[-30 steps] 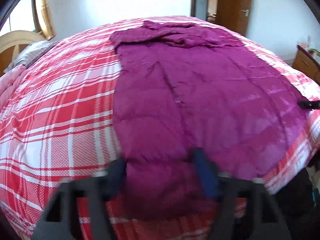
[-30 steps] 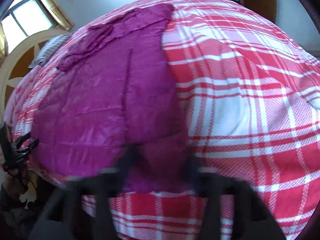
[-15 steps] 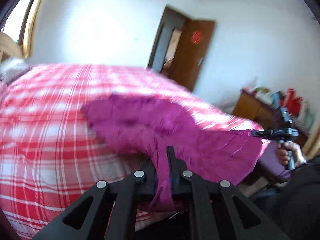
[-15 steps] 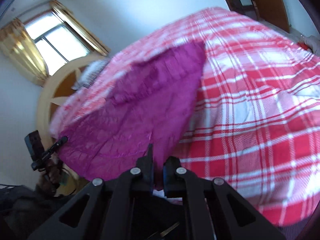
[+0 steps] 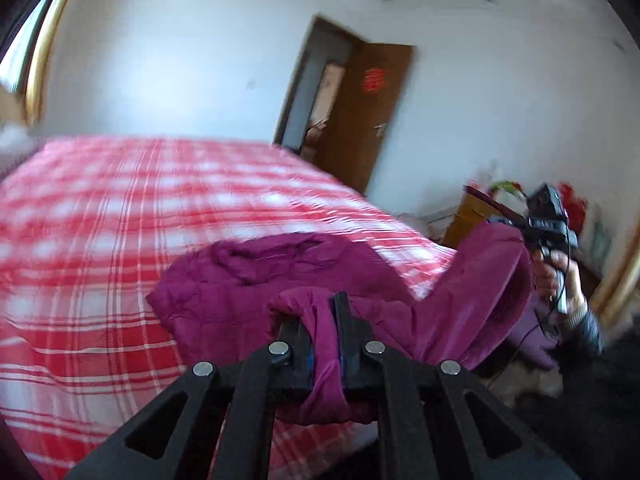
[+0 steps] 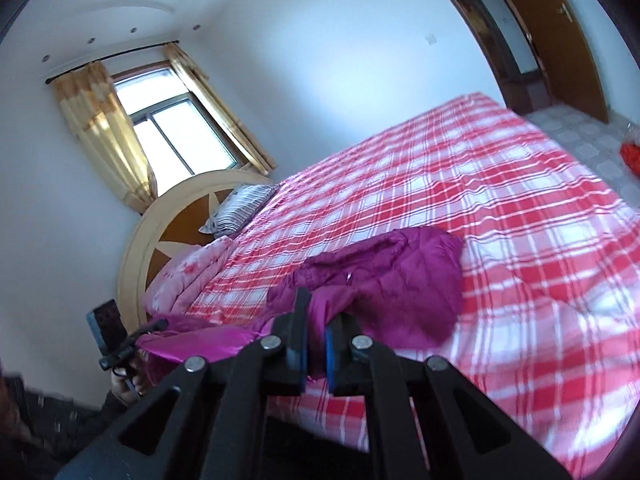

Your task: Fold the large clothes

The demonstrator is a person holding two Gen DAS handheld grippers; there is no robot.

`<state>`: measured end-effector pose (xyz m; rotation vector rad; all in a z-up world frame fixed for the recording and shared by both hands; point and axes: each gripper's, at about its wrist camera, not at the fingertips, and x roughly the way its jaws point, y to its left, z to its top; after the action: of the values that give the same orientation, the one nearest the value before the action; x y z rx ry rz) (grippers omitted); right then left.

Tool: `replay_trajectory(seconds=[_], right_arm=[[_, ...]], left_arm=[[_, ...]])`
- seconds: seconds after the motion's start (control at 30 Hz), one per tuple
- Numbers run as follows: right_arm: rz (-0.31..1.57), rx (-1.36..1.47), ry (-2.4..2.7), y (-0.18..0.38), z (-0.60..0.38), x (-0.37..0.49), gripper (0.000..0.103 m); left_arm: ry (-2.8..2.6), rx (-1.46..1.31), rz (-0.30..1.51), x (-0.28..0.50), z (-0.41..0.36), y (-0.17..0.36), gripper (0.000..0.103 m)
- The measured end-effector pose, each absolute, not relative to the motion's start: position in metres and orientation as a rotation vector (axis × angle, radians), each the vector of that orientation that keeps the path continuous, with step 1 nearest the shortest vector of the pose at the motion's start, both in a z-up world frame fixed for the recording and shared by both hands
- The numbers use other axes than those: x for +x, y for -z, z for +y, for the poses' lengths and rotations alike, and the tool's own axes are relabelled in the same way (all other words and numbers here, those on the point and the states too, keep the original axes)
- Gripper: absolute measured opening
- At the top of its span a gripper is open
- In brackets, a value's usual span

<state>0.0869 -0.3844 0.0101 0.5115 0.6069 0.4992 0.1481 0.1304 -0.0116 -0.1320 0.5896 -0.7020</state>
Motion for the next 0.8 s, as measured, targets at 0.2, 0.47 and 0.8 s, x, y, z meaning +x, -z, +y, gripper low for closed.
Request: replay_trajectory(seconds=[0.2,0.47,0.8], right_arm=[[0.702,0.597,-0.387,0.04,-0.388,0.21,0.008],[0.827,0.65,-0.309,0.1,-0.4,0.284,0.008],[0.878,0.614,-0.26,0.121,-0.389,0.316,0.01]], left_arm=[[0.562,-0.229,0.789,0.287,0.133,0.074,0.012],[0.577,-0.395,0.885,0.329,0.169,0.081,0.014],[0.379,-0.209,0.604,0.292,0.118,0.043,0.082]])
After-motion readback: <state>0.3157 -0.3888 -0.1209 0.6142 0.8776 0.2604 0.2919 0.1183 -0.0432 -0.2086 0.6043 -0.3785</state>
